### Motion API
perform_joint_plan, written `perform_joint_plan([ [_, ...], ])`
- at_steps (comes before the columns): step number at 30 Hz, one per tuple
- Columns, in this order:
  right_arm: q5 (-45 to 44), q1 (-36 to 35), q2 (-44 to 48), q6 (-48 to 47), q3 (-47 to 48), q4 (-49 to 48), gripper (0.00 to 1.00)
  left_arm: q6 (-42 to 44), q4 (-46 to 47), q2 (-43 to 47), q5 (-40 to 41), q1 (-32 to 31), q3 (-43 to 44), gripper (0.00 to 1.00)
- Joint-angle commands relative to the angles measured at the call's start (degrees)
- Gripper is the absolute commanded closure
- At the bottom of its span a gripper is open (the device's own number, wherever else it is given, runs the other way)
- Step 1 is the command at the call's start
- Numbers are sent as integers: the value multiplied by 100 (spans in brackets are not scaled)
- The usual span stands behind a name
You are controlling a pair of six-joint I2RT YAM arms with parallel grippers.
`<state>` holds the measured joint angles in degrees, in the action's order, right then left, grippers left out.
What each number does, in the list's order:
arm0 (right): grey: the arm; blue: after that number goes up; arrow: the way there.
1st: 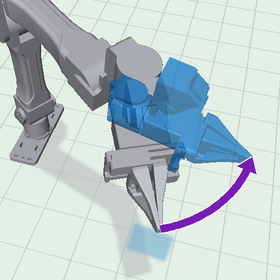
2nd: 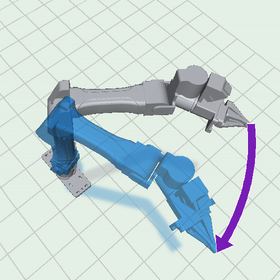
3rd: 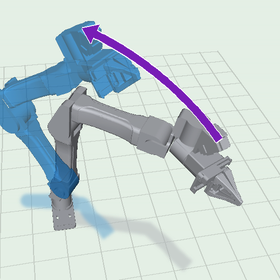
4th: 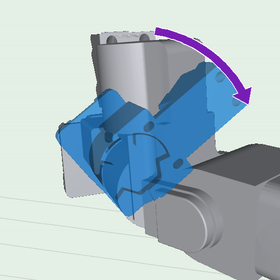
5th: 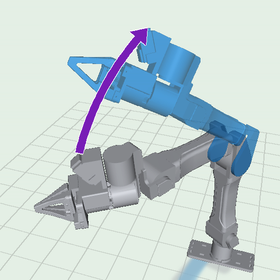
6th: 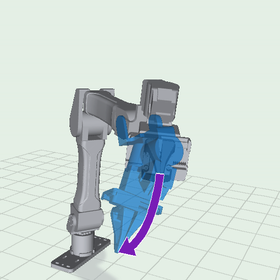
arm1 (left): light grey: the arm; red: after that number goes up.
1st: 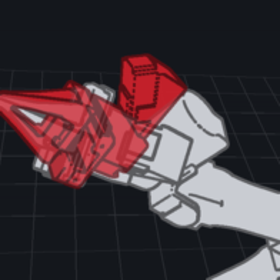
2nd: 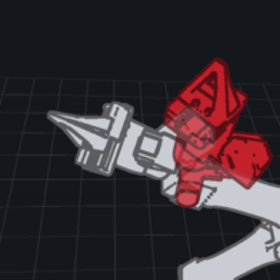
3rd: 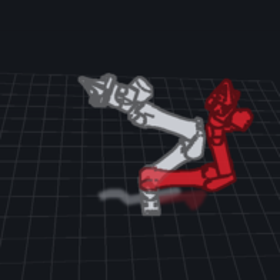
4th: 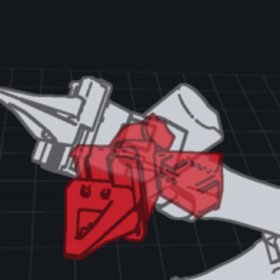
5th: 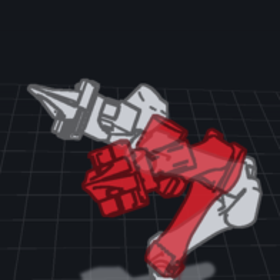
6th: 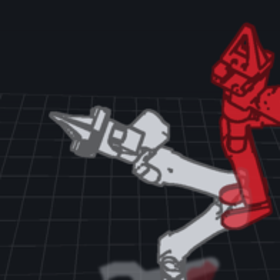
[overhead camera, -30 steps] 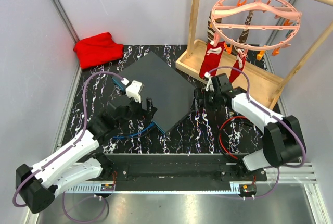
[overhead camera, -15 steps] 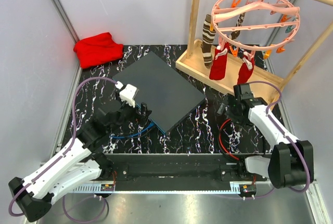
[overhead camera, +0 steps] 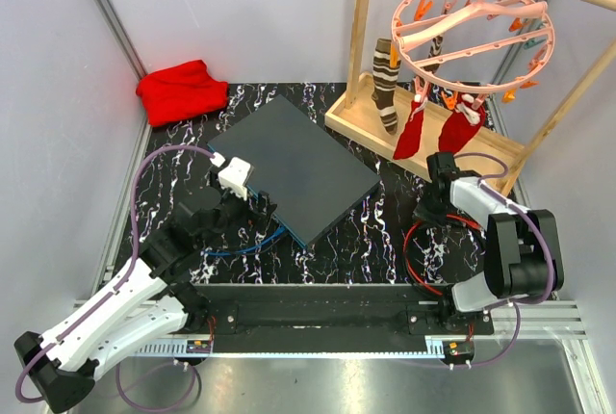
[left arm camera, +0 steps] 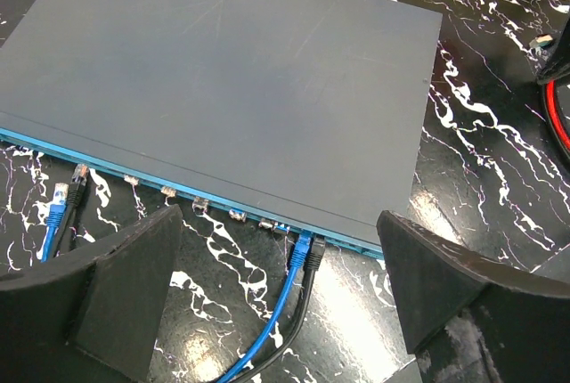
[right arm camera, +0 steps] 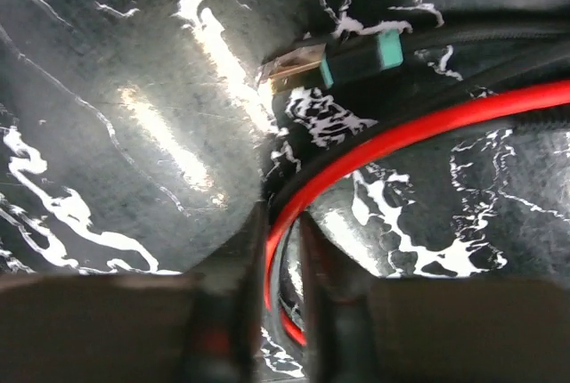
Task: Insert the plug into the switch port
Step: Pick up the connector from the center of the board.
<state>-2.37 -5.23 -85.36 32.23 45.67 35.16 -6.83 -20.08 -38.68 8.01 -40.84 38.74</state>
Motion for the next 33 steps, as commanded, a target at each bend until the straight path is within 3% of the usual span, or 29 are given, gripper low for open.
perform_joint_plan([
  [1,385,-4,387,-278,354,17,87,103,206,88,166,41,-25,5],
  [3,527,-82,581,-427,477,210,99,85,223,62,140,59,-25,5],
  [4,579,-153,739,-463,643,289,100,85,232,53,131,85,-25,5],
  [10,326,-1277,1205,-551,1505,1107,100,77,267,-8,95,111,-25,5],
  [15,553,-1646,1451,-472,1384,1292,100,24,381,0,17,129,-77,5],
  [20,1309,-2578,1883,-656,1260,625,100,-431,724,53,-177,138,-227,5],
  [26,1152,-4017,1664,-1217,1322,-263,100,-1792,1111,-87,182,146,-51,1],
  [33,950,-4864,1312,-1772,1120,-1589,100,-2682,1067,-798,254,182,467,1],
])
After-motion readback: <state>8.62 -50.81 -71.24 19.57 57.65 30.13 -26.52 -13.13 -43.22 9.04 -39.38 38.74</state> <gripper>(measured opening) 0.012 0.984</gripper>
